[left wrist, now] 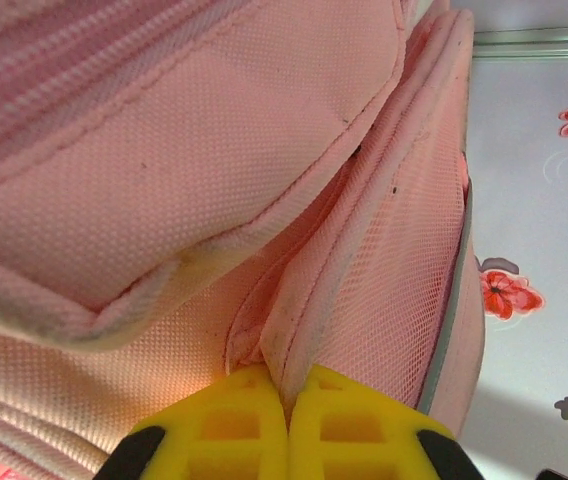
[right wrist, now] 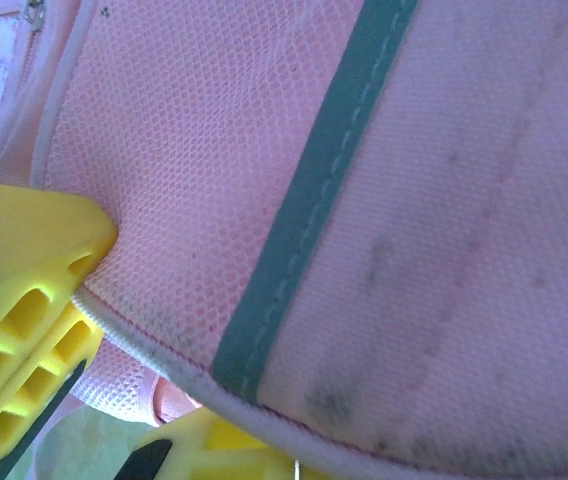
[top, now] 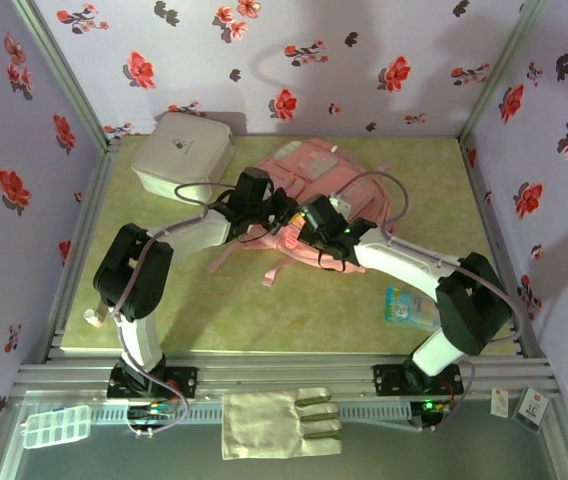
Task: Pack the student bag
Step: Zip the student bag at the center of the table.
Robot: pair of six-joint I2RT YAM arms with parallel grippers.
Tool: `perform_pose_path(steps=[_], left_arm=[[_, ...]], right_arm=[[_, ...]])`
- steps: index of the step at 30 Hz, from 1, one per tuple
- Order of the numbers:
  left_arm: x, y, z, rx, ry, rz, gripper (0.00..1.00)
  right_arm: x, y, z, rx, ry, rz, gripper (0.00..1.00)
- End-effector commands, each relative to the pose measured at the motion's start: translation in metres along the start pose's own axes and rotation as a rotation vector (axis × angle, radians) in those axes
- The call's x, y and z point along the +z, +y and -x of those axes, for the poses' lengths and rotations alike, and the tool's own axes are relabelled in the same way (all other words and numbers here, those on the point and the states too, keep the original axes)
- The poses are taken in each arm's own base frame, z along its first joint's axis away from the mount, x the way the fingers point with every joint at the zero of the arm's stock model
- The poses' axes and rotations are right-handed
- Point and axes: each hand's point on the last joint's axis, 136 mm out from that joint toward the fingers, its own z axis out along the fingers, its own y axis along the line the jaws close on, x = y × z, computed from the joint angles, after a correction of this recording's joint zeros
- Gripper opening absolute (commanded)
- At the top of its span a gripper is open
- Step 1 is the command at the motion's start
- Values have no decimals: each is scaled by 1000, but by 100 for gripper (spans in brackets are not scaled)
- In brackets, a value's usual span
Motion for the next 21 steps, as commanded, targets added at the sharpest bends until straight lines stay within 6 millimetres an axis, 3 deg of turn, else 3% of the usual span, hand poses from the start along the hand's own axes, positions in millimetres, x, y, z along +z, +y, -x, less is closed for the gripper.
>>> perform_pose_path(steps=[1, 7, 10, 12, 15, 18, 21], left_arm=[[-4, -27, 2, 75, 1, -74, 0], [-4, -16, 6, 102, 2, -40, 0], [-4, -15, 5, 115, 6, -32, 0], [-4, -15, 5, 118, 10, -33, 0], [-4, -16, 3, 123, 22, -36, 0], [-4, -17, 3, 129, 24, -31, 0], [-5, -18, 3, 131, 24, -32, 0]], right_arm=[[-23, -22, 17, -38, -56, -53, 0], [-36, -80, 3, -101, -3, -176, 0], [-37, -106, 13, -131, -27, -256, 0], [-34, -105, 19, -166, -20, -235, 0], [-32, -83, 23, -255, 16, -156, 1], [-31, -66, 23, -326, 49, -102, 12], [-28, -67, 21, -357, 64, -104, 22]])
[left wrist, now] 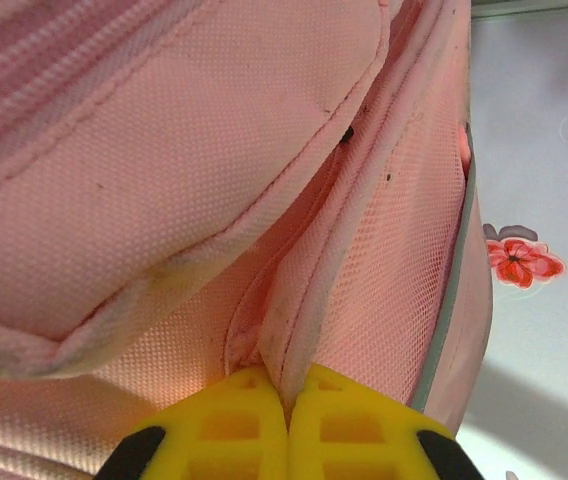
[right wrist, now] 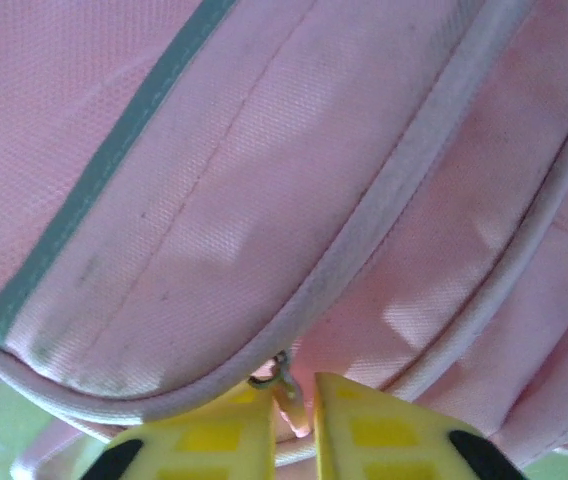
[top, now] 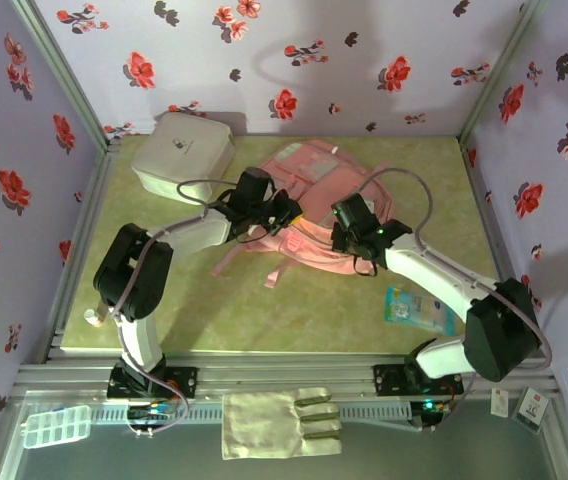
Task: Pack the student bag
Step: Zip the student bag at the center of the table.
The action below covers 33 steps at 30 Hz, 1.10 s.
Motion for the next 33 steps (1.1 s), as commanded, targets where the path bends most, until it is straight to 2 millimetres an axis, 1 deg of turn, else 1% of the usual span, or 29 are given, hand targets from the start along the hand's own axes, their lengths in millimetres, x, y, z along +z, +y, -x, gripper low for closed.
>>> perform_pose_path(steps=[1, 6, 12, 14, 15, 17, 20, 24, 26, 27, 28, 30, 33], left_arm=[[-4, -19, 9, 62, -14, -42, 0], [-5, -22, 9, 66, -16, -48, 0], [-7, -22, 10, 67, -15, -46, 0], [-7, -20, 9, 64, -14, -44, 0], [-8, -20, 10, 64, -15, -44, 0], [-9, -17, 11, 64, -15, -35, 0], [-12, -7, 11, 61, -16, -7, 0], [-17, 11, 8, 90, -23, 58, 0], [-20, 21, 7, 100, -21, 85, 0], [-21, 26, 7, 115, -18, 98, 0], [-22, 30, 6, 125, -12, 113, 0], [-23, 38, 8, 157, 1, 147, 0], [-28, 46, 20, 197, -10, 202, 0]], right_arm=[[1, -2, 2, -92, 18, -18, 23], [7, -2, 1, -110, 23, -16, 26], [13, 14, 3, -176, 20, 66, 26], [13, 15, 4, -202, 12, 69, 23], [14, 13, 5, -212, 7, 58, 18], [12, 4, 10, -212, -17, 14, 9], [11, -18, 22, -162, -60, -61, 4], [19, -73, 32, 11, -58, -169, 1], [23, -90, 38, 53, -52, -182, 1], [23, -92, 41, 50, -48, -184, 0], [23, -92, 43, 35, -44, -189, 0], [22, -80, 45, 3, -26, -136, 0], [18, -43, 39, -98, -18, -9, 0]])
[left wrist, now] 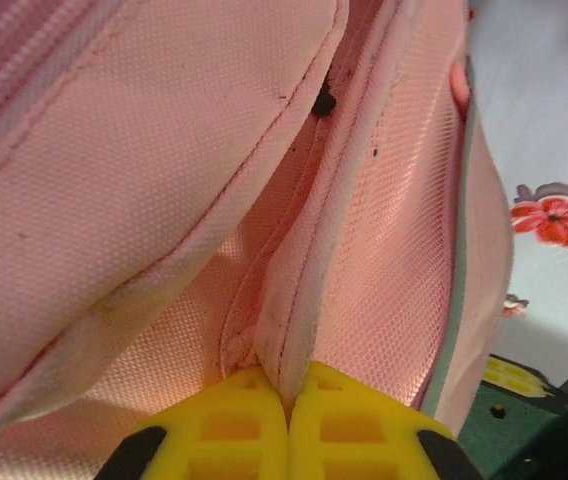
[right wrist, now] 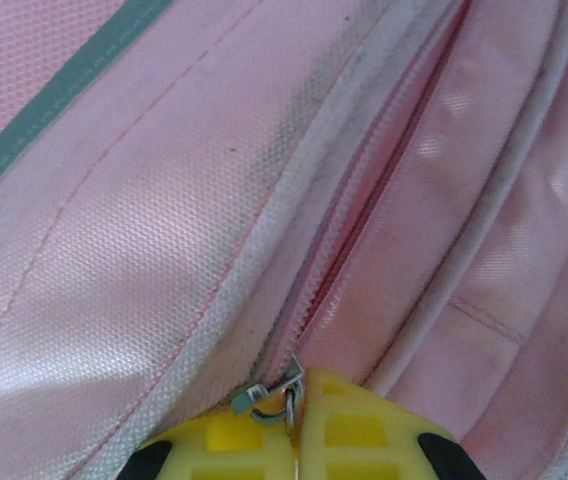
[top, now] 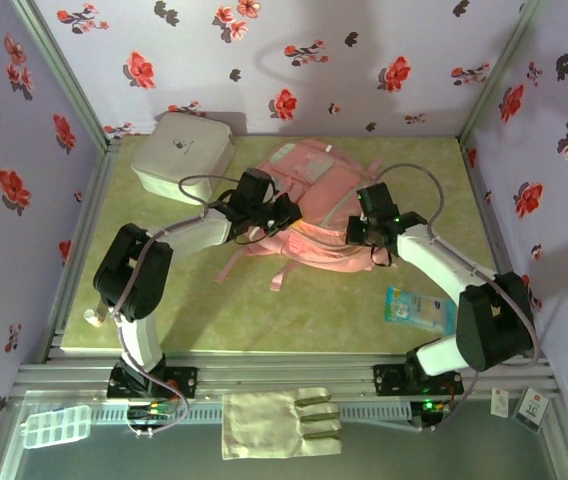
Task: Pack the student bag
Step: Zip the student bag at the center of the table.
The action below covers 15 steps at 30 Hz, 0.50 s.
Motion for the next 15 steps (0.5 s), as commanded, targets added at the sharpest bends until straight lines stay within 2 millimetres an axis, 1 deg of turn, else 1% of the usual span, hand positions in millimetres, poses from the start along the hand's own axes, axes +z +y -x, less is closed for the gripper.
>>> perform_pose_path(steps=[1, 4, 6, 8, 11, 15], left_arm=[[-29, 44, 23, 50, -38, 186, 0], [-43, 54, 36, 62, -77, 235, 17], [-58, 57, 44, 60, -112, 248, 31], [-73, 61, 47, 48, -139, 258, 41], [-98, 66, 47, 14, -187, 261, 50], [-126, 69, 39, -43, -254, 245, 56]], right_arm=[[-7, 5, 15, -70, -51, -29, 0], [-7, 42, 1, -168, -16, 40, 0], [-6, 67, -6, -205, 0, 98, 0], [-7, 87, -10, -233, 4, 144, 0], [-9, 125, -15, -261, 9, 236, 0], [-13, 174, -23, -302, 20, 342, 0]])
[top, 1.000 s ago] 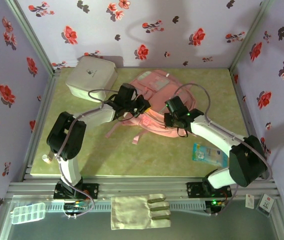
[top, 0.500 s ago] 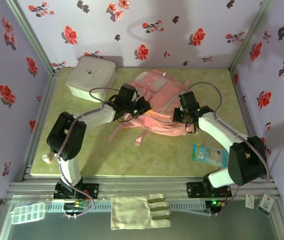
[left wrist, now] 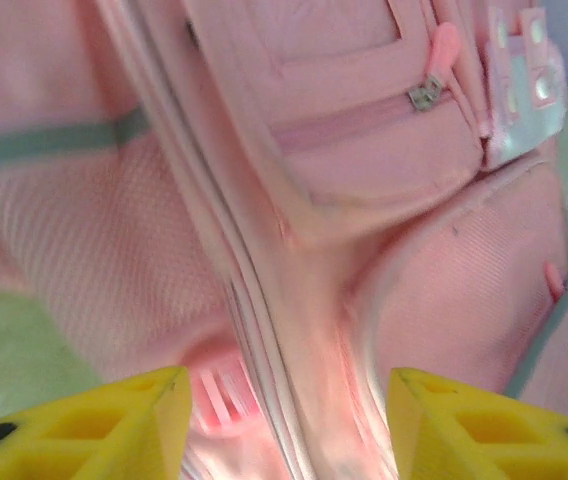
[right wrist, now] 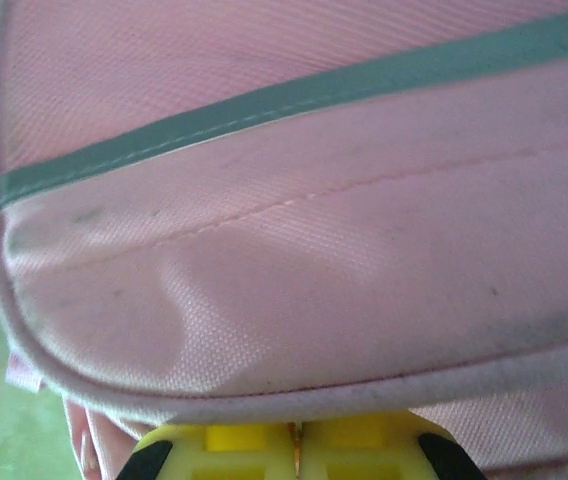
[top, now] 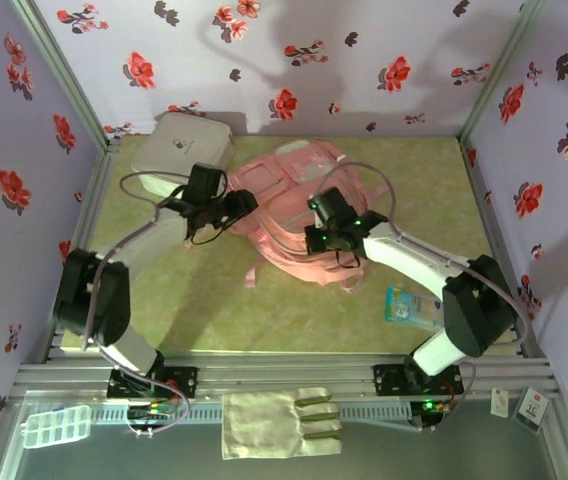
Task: Pack the student bag
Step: Zip the student bag at the center of the table.
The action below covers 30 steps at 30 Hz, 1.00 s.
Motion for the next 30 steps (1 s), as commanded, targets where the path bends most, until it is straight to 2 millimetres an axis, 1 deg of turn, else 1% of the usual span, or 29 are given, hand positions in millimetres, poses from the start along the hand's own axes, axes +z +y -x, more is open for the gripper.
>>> perform_pose_path(steps=[1, 3, 5, 9, 14, 16, 18, 20, 24, 25, 27, 30], left_arm=[[-22, 10, -6, -52, -44, 20, 57], [-30, 9, -9, -104, -62, -17, 58], [-32, 5, -14, -154, -63, -72, 58], [-31, -3, -20, -236, -50, -173, 57], [-19, -18, -24, -291, -2, -284, 48], [-15, -22, -23, -302, 4, -314, 45], [-9, -22, -26, -311, 17, -309, 41], [-2, -18, -29, -315, 30, -288, 39], [9, -9, -32, -328, 46, -253, 29], [10, -8, -33, -328, 48, -246, 26], [12, -2, -33, -320, 42, -215, 14], [10, 8, -30, -282, 19, -152, 1]], right_arm=[[-2, 54, 22, -31, -52, 143, 0], [-2, 69, 25, -40, -55, 173, 0], [-1, 81, 26, -41, -59, 200, 0], [1, 99, 28, -36, -59, 260, 0], [3, 104, 25, -38, -48, 271, 0], [4, 104, 25, -36, -45, 273, 0], [3, 104, 24, -32, -46, 272, 0], [4, 104, 24, -28, -45, 272, 0], [2, 99, 24, -19, -55, 251, 0], [2, 96, 24, -15, -55, 235, 0], [2, 85, 21, -12, -50, 190, 2], [-1, 59, 16, 3, -41, 126, 4]])
